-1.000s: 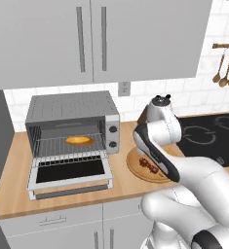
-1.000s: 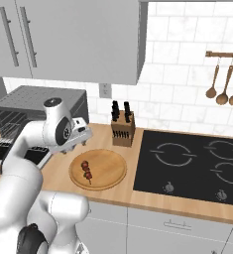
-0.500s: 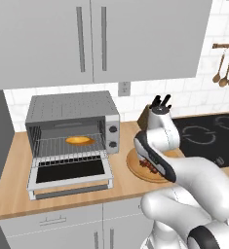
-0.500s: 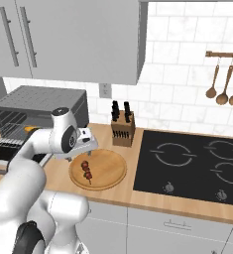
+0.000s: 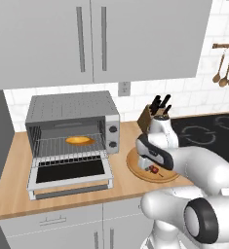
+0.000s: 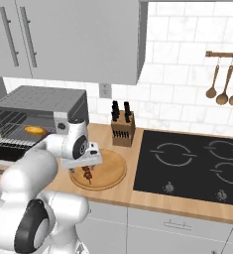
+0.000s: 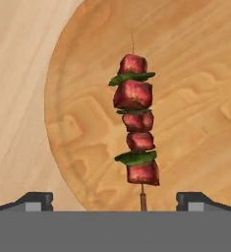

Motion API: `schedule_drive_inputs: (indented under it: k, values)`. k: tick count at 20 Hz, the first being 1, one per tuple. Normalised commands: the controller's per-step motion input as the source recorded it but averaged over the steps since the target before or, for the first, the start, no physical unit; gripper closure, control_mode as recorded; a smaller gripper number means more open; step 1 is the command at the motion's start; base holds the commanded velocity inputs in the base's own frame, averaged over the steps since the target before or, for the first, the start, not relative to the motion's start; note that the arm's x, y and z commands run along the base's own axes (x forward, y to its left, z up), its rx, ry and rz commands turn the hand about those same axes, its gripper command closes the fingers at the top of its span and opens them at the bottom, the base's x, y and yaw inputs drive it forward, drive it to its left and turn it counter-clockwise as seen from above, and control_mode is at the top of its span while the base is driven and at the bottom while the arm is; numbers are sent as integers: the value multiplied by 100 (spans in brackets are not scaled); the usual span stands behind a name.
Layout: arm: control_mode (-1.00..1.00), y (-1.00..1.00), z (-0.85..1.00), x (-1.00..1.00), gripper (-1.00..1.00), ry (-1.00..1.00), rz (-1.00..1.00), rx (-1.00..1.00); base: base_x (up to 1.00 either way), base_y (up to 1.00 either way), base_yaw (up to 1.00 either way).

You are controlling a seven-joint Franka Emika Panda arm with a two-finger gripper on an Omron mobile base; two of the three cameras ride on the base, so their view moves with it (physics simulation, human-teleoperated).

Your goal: Pick up the kebab skewer and baguette bread, and place them inside the toaster oven. Close the toaster oven door and start by setting the timer.

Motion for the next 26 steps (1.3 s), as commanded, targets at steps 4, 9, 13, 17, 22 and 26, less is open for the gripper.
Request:
schedule_drive_inputs:
  k: [4,9,13,17,22,26]
  values:
    - [-100,0,-19,32,-100,7,0,0,0,0,0]
    - [-100,-10,-1,39,-100,7,0,0,0,0,0]
    - [-100,-8,-24,12,-100,11,0,0,0,0,0]
    - [-100,0,-34,0,-100,12,0,0,0,0,0]
    - [-100,0,-37,0,-100,9,0,0,0,0,0]
    - [-100,0,-24,0,-100,4,0,0,0,0,0]
